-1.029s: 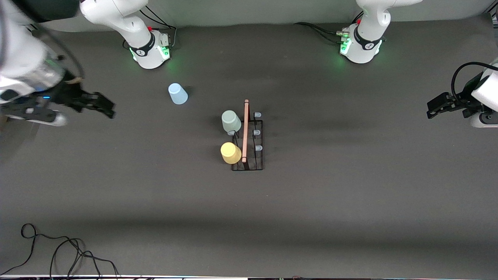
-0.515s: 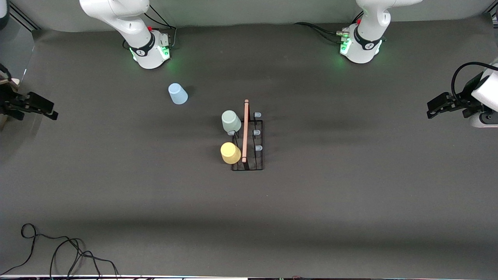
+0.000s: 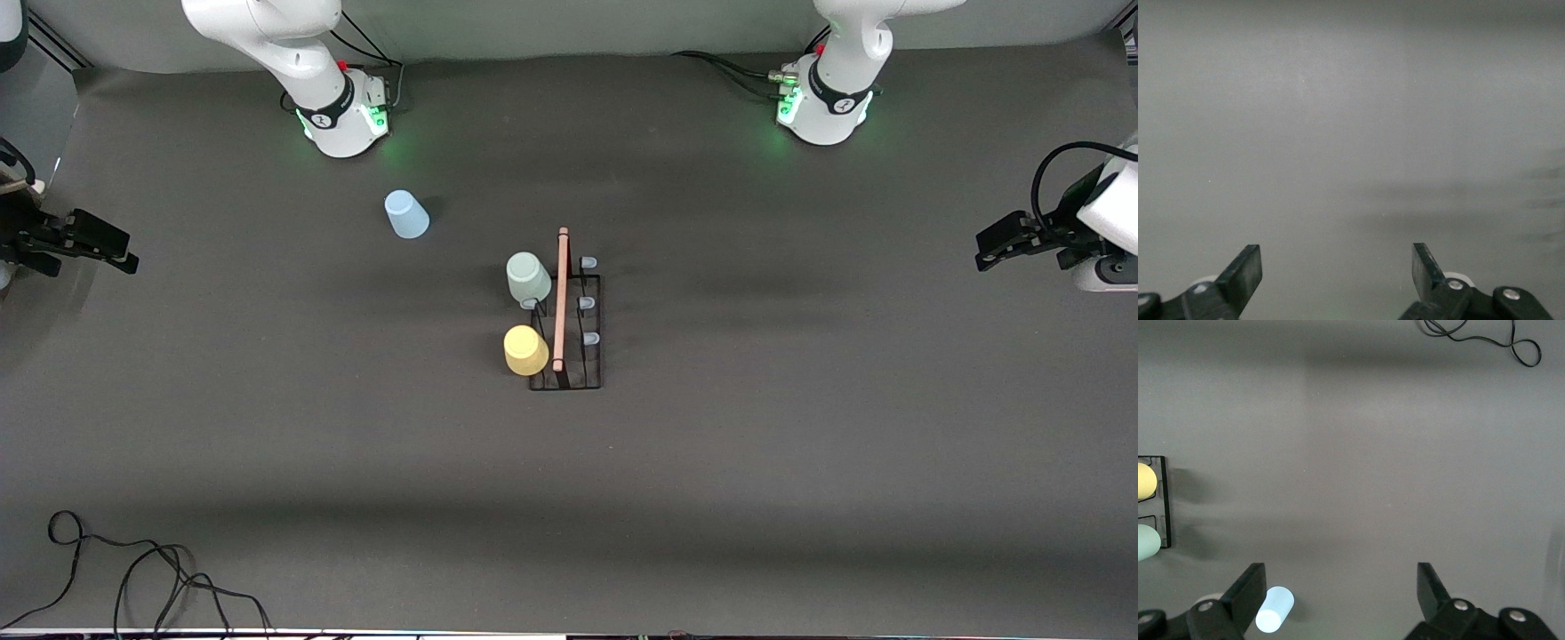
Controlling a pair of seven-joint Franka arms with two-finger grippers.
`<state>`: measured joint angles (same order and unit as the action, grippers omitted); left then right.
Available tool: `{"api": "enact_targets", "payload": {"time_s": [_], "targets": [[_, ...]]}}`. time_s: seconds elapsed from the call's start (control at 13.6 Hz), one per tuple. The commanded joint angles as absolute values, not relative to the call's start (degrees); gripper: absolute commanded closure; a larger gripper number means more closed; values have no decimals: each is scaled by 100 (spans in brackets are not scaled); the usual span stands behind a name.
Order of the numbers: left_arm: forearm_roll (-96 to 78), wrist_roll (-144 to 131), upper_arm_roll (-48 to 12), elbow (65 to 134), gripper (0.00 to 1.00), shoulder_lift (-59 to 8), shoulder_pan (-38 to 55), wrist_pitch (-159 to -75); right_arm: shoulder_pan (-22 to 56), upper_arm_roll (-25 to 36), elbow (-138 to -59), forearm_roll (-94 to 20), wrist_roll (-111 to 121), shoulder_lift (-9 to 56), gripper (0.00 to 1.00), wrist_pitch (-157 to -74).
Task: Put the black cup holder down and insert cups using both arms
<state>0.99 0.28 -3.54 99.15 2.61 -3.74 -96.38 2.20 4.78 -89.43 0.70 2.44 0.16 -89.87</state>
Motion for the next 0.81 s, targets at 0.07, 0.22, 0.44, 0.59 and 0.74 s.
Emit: {"api": "enact_targets", "payload": {"time_s": [0.07,0.22,0.44,0.59,0.74], "targets": [[167,35,-369,9835,0,246,-387,-9562,211,492,-9044,-131,325,18,0,-9044],[167,44,-369,9835,0,246,-387,-9562,211,492,-9061,-193,316,18,0,-9044],[150,61,-369,9826,0,255,-396,-9571,211,492,-9044,-193,299,18,0,-9026],[149,62,-369,9817,0,272,-396,-9528,211,492,-9044,-193,281,18,0,-9009],[149,61,-369,9713,0,281,-387,-9484,211,501,-9035,-185,273,26,0,-9017]]}}
